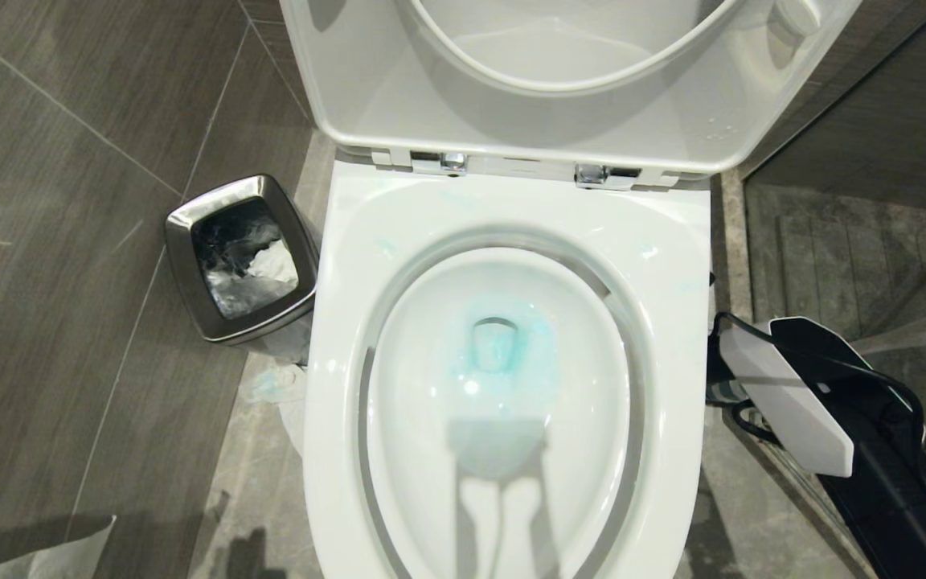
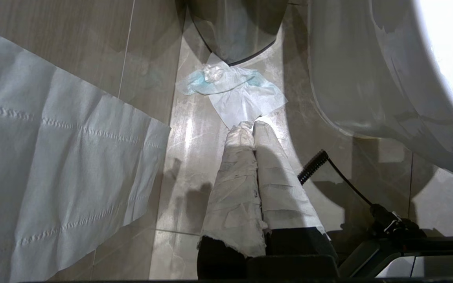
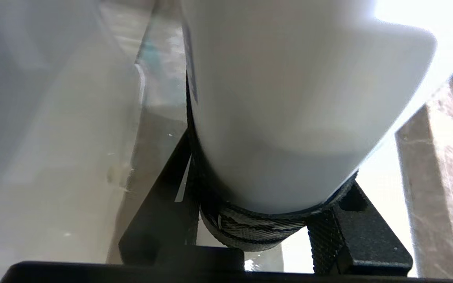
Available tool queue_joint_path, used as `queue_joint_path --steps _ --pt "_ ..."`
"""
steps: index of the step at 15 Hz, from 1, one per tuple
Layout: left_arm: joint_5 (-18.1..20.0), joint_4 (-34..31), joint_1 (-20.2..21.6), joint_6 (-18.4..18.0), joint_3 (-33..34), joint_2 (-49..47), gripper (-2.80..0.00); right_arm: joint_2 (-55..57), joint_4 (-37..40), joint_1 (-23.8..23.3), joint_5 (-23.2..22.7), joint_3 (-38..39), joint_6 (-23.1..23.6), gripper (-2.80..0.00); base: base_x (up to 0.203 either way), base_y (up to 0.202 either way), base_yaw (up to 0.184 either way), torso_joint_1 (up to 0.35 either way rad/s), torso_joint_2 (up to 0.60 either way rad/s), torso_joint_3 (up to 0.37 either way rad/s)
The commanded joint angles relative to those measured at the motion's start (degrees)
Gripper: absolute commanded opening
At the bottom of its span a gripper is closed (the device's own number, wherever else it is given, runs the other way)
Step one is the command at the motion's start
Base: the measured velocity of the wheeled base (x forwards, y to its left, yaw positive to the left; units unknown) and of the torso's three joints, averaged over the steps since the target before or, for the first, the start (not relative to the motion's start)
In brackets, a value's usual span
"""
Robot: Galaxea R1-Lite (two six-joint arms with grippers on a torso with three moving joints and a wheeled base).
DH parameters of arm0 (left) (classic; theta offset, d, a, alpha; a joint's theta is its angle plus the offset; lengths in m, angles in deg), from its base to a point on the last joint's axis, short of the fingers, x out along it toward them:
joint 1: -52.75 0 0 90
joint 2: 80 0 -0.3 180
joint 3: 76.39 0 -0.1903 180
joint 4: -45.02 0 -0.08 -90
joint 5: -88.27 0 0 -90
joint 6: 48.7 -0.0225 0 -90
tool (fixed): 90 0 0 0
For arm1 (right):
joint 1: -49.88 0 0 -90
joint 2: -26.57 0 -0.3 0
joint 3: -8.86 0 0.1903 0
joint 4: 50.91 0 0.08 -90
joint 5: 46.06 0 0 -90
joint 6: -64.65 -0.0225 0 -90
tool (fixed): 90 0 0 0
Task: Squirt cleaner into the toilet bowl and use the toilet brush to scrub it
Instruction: Place the cleaning agent on the floor
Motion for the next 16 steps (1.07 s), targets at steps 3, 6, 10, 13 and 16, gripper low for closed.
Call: queue_joint_path --steps 3,6,10,13,16 --pt "0.07 0.08 0.0 -0.17 0.02 0.01 -2.8 -0.82 -0.94 0.02 0.09 -0.22 0.17 -2.8 0.0 0.0 0.0 0.0 0.0 0.0" --pt "0.07 0.08 0.0 -0.34 -0.01 0.01 -2.8 -1.22 -1.39 0.06 0.17 -0.03 0.43 -2.8 0.0 0.0 0.0 0.0 0.0 0.0" --pt "0.16 0.08 0.0 -0.43 -0.04 0.01 -2.8 -1.47 -3.43 -0.03 0.18 0.74 1.04 -2.8 0.0 0.0 0.0 0.0 0.0 0.0" --pt "0.16 0.08 0.0 -0.55 0.05 0.01 -2.8 -1.31 -4.75 -0.06 0.12 1.31 1.04 -2.8 0.0 0.0 0.0 0.0 0.0 0.0" --pt "0.42 0.08 0.0 -0.72 -0.01 0.01 -2.8 -1.72 -4.66 -0.12 -0.01 1.45 1.04 -2.8 0.0 0.0 0.0 0.0 0.0 0.0"
